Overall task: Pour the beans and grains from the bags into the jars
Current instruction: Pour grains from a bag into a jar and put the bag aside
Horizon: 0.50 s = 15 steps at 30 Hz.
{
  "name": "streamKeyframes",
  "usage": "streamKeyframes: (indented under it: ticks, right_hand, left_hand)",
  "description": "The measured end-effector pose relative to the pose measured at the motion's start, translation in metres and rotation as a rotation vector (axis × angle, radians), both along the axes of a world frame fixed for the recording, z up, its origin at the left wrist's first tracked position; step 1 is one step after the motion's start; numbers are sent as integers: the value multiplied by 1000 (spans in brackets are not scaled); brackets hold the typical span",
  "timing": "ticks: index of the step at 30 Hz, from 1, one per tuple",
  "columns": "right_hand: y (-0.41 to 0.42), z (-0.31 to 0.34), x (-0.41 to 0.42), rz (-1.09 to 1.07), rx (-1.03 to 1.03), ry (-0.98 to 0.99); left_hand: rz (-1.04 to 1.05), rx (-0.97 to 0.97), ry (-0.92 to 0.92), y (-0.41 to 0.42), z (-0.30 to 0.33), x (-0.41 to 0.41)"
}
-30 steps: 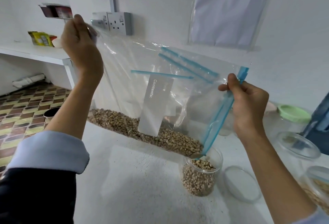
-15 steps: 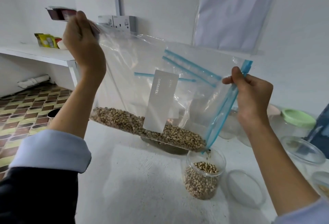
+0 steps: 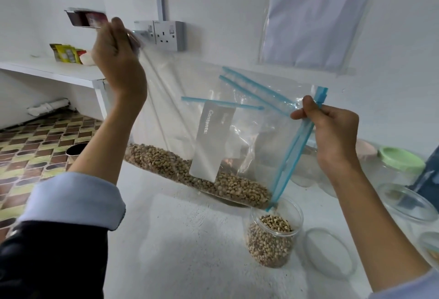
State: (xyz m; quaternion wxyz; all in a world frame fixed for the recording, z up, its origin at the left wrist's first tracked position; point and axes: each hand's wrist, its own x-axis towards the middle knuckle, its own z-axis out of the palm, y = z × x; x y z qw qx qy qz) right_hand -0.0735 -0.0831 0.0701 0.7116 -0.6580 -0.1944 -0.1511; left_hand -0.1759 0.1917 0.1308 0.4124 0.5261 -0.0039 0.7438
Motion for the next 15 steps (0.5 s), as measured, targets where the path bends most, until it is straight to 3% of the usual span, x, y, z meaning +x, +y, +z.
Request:
streamKeyframes:
  ticks: [15]
  right_hand:
    - [-2, -5, -8, -15, 63, -51]
  left_hand:
    - [-15, -21, -23, 7, -3, -1]
